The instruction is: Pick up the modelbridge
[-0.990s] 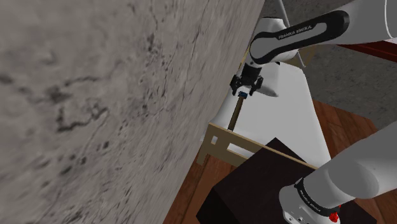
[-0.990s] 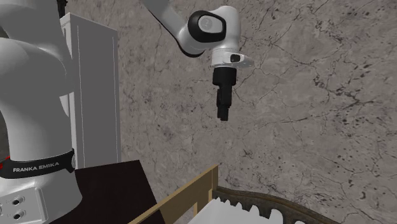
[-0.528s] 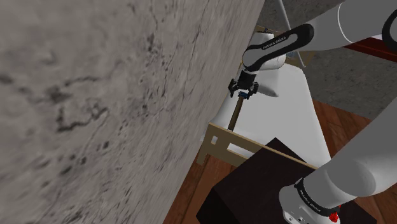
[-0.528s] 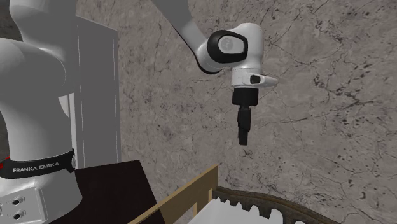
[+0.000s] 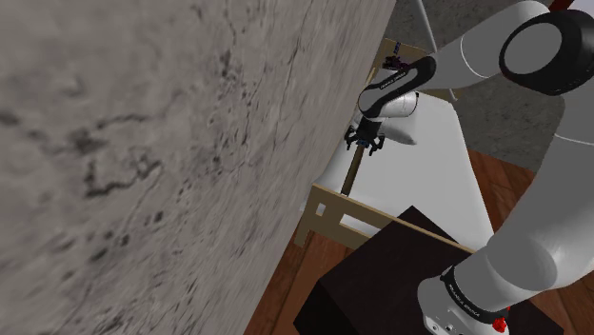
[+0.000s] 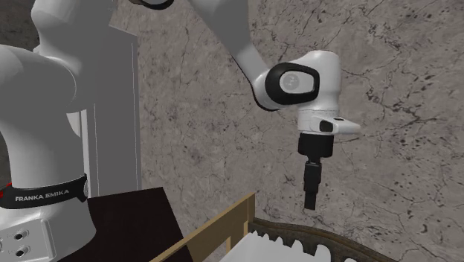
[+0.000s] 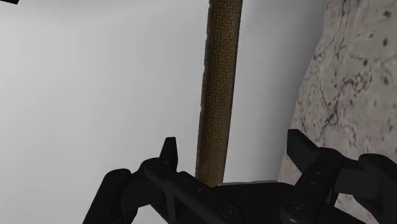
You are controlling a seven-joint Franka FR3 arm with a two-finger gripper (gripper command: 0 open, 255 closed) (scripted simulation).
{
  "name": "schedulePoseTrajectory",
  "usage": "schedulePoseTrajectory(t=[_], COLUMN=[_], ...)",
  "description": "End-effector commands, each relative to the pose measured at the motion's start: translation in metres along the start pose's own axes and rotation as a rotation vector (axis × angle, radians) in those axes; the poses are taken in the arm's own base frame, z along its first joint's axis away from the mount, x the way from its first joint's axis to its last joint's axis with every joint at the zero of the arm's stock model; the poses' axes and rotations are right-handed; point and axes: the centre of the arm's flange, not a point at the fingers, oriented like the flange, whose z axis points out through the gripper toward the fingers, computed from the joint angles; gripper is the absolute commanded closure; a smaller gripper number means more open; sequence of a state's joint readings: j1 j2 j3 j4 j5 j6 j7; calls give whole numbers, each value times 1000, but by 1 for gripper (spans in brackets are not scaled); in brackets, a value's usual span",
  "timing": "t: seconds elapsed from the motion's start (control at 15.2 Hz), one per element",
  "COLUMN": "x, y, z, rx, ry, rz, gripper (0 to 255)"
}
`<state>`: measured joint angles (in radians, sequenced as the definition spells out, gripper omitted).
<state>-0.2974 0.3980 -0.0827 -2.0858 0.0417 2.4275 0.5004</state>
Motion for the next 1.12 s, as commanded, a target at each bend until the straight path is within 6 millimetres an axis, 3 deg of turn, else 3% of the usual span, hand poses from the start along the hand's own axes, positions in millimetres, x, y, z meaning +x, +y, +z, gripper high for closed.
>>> schedulePoseTrajectory(t=[0.0, 0.13, 0.73, 0.79, 1.06], x=[19, 35, 37, 37, 37], y=[6, 14, 13, 14, 14], z=[18, 33, 73, 73, 73], rx=[1, 3, 3, 3, 3], ry=[0, -1, -1, -1, -1], rz=[58, 108, 108, 108, 108], gripper=[0, 0, 0, 255, 255])
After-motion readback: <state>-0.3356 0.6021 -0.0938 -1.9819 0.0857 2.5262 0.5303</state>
